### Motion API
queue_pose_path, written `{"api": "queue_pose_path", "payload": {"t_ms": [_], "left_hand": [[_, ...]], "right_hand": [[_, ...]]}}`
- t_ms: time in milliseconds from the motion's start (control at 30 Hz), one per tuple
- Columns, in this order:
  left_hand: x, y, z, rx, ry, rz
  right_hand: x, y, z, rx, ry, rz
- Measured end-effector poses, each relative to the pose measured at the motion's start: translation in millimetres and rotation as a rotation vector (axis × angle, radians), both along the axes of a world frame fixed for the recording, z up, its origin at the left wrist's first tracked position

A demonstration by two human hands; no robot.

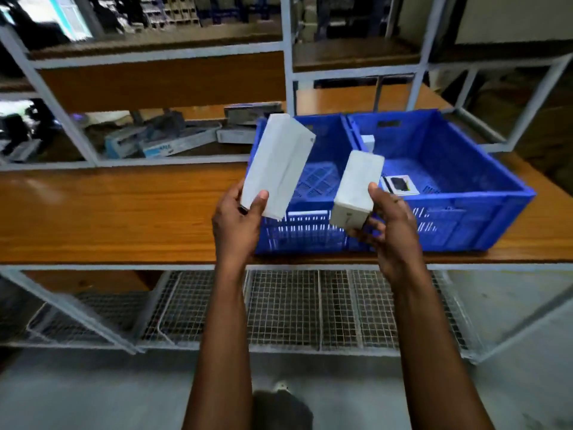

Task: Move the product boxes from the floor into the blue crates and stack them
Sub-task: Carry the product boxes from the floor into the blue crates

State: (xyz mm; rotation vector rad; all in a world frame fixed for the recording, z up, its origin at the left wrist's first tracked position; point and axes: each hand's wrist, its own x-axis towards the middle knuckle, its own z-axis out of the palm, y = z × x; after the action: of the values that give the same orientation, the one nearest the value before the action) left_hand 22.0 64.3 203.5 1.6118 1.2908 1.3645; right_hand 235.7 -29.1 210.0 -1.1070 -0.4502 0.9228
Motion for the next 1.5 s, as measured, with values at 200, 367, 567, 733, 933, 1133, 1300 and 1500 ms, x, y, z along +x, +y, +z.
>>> {"api": "queue_pose_path", "payload": {"t_ms": [200, 367, 567, 733, 933, 1133, 1300, 1500], "left_hand": [[46, 135, 5, 0.01, 0.502, -0.19], [70, 195, -5, -0.09, 0.761, -0.326], [76, 228, 1, -0.305, 0.54, -0.555], [96, 238, -12, -0.618, 0.719, -0.707], [129, 245, -9, -0.58, 1.125, -0.543], [205, 223, 15, -0.168, 0.622, -0.563], [258, 198, -6, 0.012, 0.494, -0.642], [273, 184, -25, -0.067, 0.304, -0.584]], "right_hand": [[64, 90, 23, -0.014, -0.09, -0.127], [103, 147, 6, -0.097, -0.184, -0.104], [155, 214, 13, -0.09, -0.238, 0.016], [189, 245, 19, -0.088, -0.241, 0.015], [209, 249, 17, -0.137, -0.238, 0.013], [234, 227, 11, -0.253, -0.357, -0.052], [252, 197, -4, -0.512, -0.612, -0.05], [230, 173, -28, -0.907, -0.989, 0.378]]}}
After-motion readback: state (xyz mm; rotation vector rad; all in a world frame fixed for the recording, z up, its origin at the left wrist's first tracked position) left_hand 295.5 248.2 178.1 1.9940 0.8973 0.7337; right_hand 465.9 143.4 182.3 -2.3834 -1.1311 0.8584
